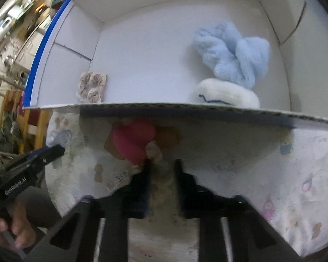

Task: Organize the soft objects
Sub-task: 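Grasp the white sock with the left tool while the right tool grasps a cream scrunchie, then carry the white sock and cream scrunchie over the box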

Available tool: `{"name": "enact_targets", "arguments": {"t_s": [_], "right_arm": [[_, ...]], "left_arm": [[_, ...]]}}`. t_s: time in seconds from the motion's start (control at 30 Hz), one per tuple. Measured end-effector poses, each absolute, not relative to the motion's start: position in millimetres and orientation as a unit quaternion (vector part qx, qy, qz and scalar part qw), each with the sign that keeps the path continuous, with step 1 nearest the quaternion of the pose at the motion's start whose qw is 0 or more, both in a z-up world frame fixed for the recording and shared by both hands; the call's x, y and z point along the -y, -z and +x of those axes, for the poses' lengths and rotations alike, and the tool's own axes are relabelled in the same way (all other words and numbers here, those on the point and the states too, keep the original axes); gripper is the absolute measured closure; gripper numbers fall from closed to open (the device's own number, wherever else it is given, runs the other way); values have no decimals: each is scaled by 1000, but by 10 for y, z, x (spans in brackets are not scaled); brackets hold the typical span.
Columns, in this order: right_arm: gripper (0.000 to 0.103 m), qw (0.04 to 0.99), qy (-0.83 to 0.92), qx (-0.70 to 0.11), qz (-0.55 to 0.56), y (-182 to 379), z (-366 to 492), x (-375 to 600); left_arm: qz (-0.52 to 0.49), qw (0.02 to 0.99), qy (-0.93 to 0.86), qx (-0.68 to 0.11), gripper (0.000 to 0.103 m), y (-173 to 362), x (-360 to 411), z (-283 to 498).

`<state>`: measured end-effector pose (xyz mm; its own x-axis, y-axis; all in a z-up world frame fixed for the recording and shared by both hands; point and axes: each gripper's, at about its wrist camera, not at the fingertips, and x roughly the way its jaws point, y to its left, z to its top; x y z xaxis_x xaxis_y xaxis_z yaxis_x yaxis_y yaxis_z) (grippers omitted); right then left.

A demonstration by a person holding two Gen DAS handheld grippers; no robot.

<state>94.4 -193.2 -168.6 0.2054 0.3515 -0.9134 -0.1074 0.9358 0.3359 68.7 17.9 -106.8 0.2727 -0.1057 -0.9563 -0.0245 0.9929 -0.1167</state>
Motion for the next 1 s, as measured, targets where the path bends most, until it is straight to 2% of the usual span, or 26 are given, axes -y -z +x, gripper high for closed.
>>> {"name": "enact_targets", "arguments": {"t_s": [0.13, 0.47, 1.0], "right_arm": [[92, 785, -152, -594, 91, 1577, 881, 1981], [92, 814, -177, -543, 107, 1174, 584, 2181], [92, 856, -197, -466, 108, 681, 424, 2179]], "left_arm": [[-53, 799, 19, -598, 82, 1061, -206, 668], [-46, 809, 1, -586, 82, 1007, -289, 567], [-31, 851, -40, -522, 82, 557, -358, 315]]}}
